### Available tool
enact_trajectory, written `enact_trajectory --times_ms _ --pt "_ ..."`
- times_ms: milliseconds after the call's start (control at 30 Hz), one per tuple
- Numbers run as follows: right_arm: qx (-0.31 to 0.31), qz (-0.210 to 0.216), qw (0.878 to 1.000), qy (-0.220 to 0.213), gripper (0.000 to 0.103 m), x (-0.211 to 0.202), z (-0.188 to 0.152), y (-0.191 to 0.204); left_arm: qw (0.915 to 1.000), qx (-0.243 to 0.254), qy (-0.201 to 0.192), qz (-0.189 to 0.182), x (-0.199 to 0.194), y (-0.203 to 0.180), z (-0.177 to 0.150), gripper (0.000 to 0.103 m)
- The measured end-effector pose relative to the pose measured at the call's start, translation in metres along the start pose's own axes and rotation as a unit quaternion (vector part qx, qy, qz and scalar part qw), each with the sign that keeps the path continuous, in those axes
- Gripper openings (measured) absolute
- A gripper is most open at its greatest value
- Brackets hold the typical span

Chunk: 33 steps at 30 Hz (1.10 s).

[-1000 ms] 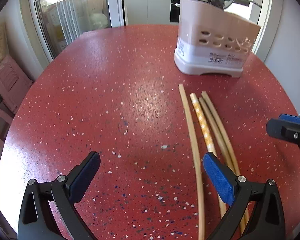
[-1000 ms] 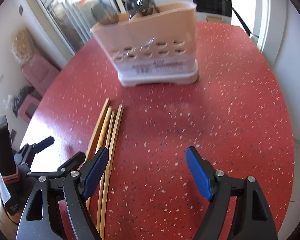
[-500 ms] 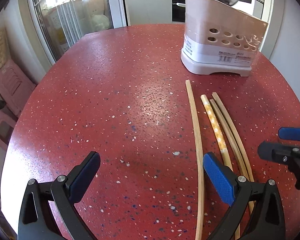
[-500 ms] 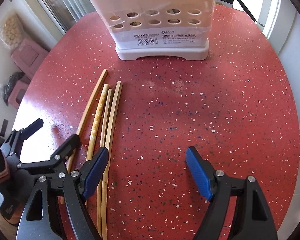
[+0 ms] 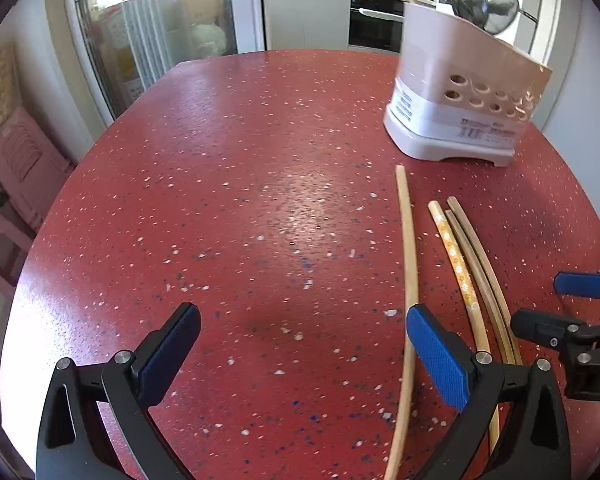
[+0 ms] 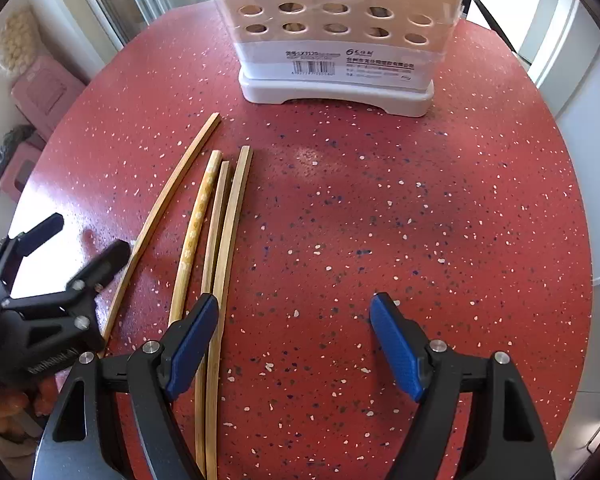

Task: Organize utensils
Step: 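Move both tools back over the wooden chopsticks on the table, then grasp a plain wooden chopstick with the left tool while the right tool grasps another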

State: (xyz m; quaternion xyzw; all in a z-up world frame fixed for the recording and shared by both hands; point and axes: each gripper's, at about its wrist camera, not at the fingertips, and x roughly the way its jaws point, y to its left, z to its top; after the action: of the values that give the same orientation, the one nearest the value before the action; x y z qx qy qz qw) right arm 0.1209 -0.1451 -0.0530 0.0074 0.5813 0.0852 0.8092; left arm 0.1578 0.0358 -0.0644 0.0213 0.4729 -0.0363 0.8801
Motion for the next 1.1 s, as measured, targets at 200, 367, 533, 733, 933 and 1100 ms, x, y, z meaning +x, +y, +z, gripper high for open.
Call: enact_trajectory --times_ms 200,367,533,733,933,1100 --pt "-0.008 -0.008 1.000 0.002 0.081 0.001 -0.001 0.014 1.0000 -0.002 -0.004 -0.002 -0.005 0.005 -0.002 0.103" --pt "-0.021 -0.017 1.000 0.003 0.080 0.002 -0.001 0.029 1.0000 -0.004 -0.007 -0.003 -0.009 0.007 -0.007 0.103" --pt "-0.021 -0.028 0.999 0.004 0.080 0.000 -0.002 0.032 0.9999 -0.006 -0.009 -0.004 -0.013 0.011 -0.010 0.103" --pt "-0.012 -0.039 0.999 0.016 0.076 0.000 -0.003 0.019 0.9999 -0.005 -0.009 -0.005 -0.015 0.013 -0.012 0.103" --pt "0.002 -0.006 1.000 0.010 0.075 -0.007 -0.001 0.021 0.9998 -0.009 -0.017 -0.008 -0.020 0.015 -0.014 0.103" --pt "-0.030 -0.045 0.998 0.021 0.074 0.001 -0.003 0.046 0.9997 -0.013 -0.018 -0.009 -0.023 0.019 -0.016 0.103"
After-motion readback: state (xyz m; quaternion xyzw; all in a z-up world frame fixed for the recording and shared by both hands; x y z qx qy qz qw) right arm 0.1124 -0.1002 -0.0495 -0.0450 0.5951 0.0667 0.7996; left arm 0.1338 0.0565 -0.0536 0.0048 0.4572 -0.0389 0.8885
